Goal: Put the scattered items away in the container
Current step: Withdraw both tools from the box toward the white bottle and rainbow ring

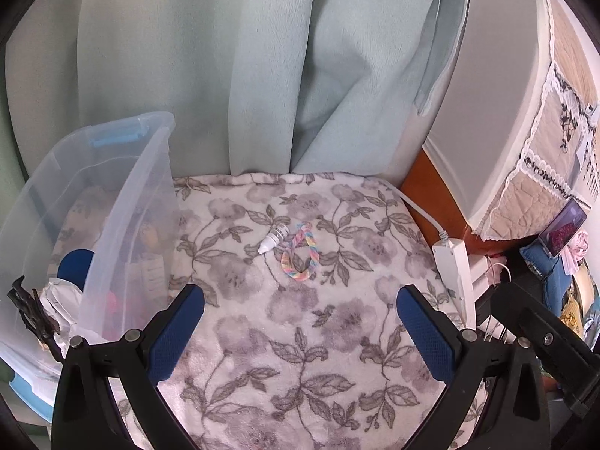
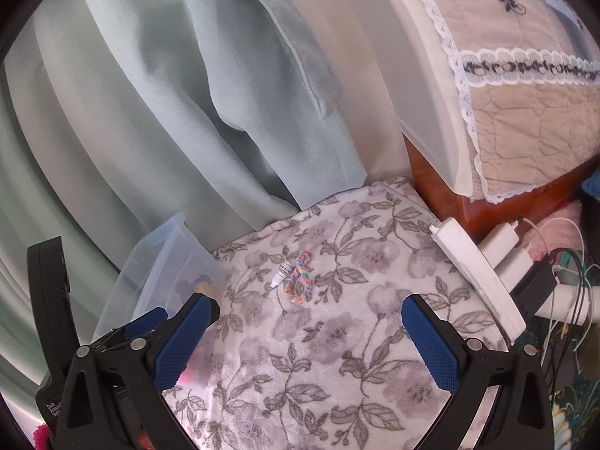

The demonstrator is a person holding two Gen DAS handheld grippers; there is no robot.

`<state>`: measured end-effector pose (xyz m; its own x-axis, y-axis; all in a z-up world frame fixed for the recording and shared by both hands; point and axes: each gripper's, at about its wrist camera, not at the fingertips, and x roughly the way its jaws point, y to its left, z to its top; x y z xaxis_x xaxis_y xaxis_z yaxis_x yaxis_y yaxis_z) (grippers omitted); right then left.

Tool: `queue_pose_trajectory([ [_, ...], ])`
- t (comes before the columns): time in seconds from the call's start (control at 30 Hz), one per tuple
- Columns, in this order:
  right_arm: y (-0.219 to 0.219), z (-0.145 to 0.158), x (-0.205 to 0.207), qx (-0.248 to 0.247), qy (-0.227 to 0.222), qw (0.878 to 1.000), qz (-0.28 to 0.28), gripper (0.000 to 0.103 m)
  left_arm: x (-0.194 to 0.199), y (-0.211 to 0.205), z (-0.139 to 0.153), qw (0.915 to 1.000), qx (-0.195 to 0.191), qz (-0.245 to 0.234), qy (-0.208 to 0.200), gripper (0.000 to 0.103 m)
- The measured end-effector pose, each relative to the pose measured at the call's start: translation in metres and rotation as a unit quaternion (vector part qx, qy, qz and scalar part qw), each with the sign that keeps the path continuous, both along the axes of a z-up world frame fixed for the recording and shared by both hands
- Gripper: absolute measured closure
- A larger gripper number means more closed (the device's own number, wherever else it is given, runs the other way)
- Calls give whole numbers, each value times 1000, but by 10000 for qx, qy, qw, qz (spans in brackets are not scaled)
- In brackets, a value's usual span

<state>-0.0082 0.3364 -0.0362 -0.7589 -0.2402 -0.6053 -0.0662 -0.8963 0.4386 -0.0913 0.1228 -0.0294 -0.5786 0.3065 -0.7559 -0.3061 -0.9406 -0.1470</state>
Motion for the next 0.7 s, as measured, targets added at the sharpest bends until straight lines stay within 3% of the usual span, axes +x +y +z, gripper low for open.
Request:
queue_pose_trajectory([
  [0.47,-1,-62,-36,-73,-556,9981,246,0,-25,-3,-63,9978,-55,194,-624,1],
  [0.7,-11,-85,-64,-176,-844,9947,565,0,-36,-16,-86,9965,38,495,-669,1],
])
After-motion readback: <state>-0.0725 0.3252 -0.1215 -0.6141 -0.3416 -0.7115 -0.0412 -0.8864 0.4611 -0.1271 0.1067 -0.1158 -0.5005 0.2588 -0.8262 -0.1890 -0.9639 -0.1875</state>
